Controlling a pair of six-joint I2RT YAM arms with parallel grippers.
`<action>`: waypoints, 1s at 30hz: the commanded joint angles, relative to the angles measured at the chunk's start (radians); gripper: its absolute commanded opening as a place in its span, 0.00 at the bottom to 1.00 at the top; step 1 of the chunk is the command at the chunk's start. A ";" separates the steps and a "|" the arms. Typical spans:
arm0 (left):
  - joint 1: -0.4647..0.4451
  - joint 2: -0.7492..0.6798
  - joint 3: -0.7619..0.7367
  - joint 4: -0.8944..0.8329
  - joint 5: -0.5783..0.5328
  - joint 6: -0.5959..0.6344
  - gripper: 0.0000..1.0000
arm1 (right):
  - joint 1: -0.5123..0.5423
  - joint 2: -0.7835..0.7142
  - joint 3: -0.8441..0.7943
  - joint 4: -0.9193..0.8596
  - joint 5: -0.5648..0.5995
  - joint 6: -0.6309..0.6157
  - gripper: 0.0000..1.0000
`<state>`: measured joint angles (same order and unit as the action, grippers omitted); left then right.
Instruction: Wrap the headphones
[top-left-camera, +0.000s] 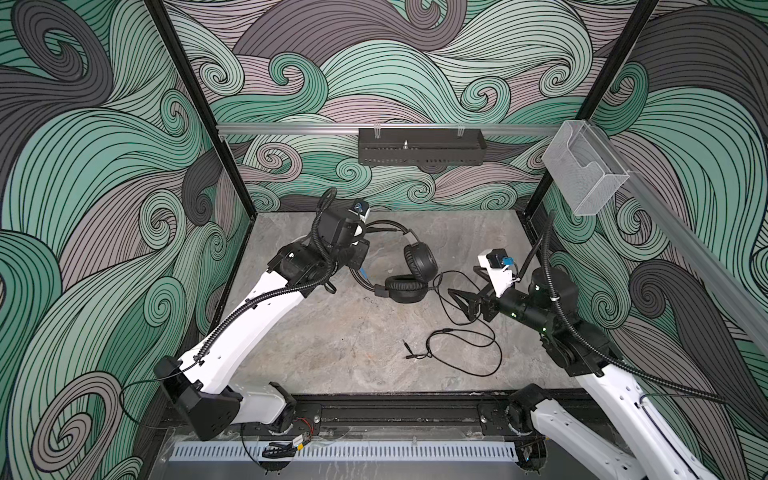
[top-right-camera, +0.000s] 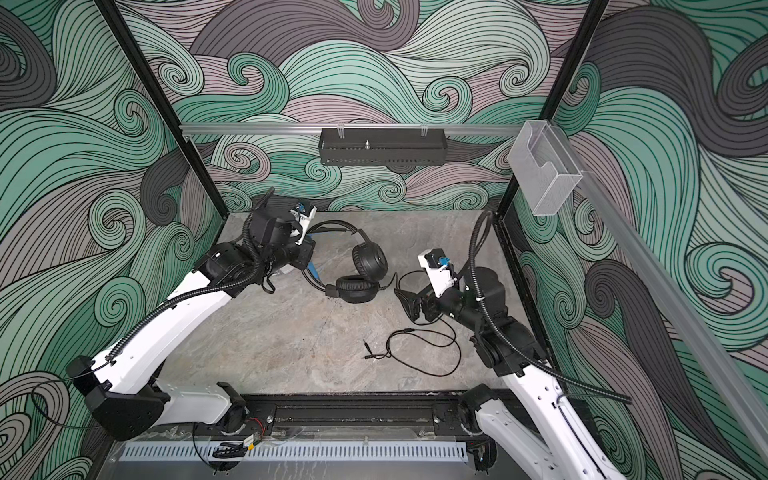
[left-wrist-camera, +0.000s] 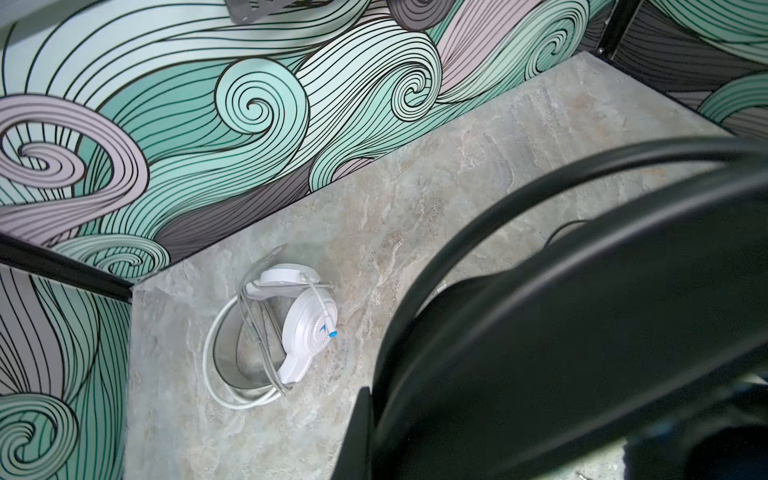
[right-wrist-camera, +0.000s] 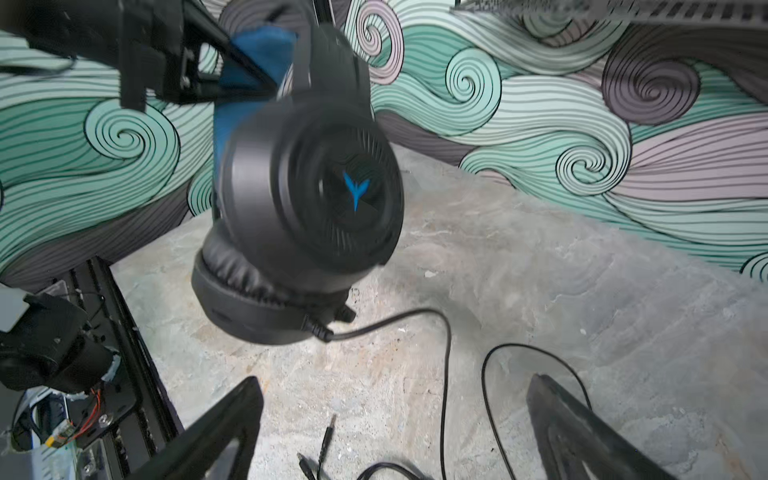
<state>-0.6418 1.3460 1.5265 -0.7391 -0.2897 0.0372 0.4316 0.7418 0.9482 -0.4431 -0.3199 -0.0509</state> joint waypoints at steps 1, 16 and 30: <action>-0.012 0.024 -0.007 0.053 0.091 0.084 0.00 | 0.003 -0.004 0.044 -0.002 0.008 0.051 1.00; -0.079 -0.019 -0.175 0.205 0.222 0.278 0.00 | 0.008 0.334 0.258 -0.129 -0.229 0.168 1.00; -0.139 0.012 -0.183 0.244 0.233 0.291 0.00 | 0.067 0.501 0.246 -0.064 -0.375 0.194 0.98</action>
<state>-0.7712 1.3567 1.3334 -0.5671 -0.0818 0.3336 0.4900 1.2419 1.1976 -0.5339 -0.6415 0.1368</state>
